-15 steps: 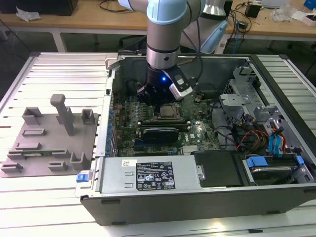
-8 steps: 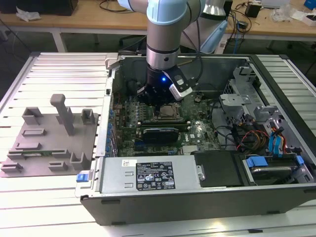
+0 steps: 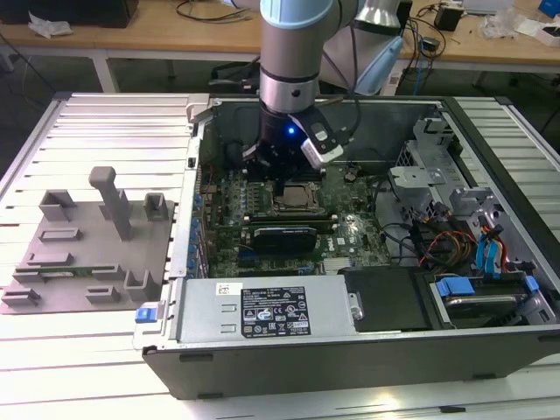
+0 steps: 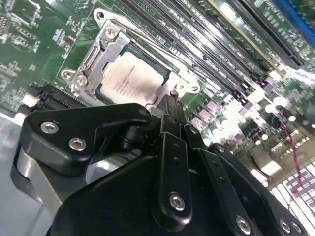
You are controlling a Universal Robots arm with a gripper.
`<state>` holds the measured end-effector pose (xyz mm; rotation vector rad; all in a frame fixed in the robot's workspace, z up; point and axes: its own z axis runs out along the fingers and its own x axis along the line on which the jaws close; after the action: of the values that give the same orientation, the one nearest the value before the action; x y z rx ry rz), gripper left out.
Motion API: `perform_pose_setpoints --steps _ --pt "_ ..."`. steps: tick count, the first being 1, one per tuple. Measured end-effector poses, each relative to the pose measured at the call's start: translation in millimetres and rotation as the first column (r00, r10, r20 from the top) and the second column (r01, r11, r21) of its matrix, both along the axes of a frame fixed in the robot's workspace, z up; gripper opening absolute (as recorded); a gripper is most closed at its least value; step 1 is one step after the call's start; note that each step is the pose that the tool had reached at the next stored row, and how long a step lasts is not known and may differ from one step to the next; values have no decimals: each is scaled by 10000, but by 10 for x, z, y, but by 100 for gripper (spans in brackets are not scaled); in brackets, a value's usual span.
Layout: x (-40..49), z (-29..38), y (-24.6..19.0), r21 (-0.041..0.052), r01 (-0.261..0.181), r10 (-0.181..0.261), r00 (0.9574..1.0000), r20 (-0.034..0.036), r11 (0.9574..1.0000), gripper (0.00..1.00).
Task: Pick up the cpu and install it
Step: 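Close the cpu cover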
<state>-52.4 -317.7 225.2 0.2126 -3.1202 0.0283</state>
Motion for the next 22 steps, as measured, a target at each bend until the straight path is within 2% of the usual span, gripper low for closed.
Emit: perform_pose_setpoints --steps 3,6,8,12,14,22 --pt "0 86 0 0 -1 1 10000 1 10000 11" --pt "6 88 0 0 -3 3 10000 4 10000 11" --pt "62 88 0 0 0 0 10000 4 10000 11" --pt "251 88 0 -2 -1 1 10000 3 10000 11" --pt "309 88 0 -7 0 0 10000 3 10000 11" --pt "312 116 1 -10 -1 1 10000 3 10000 11"
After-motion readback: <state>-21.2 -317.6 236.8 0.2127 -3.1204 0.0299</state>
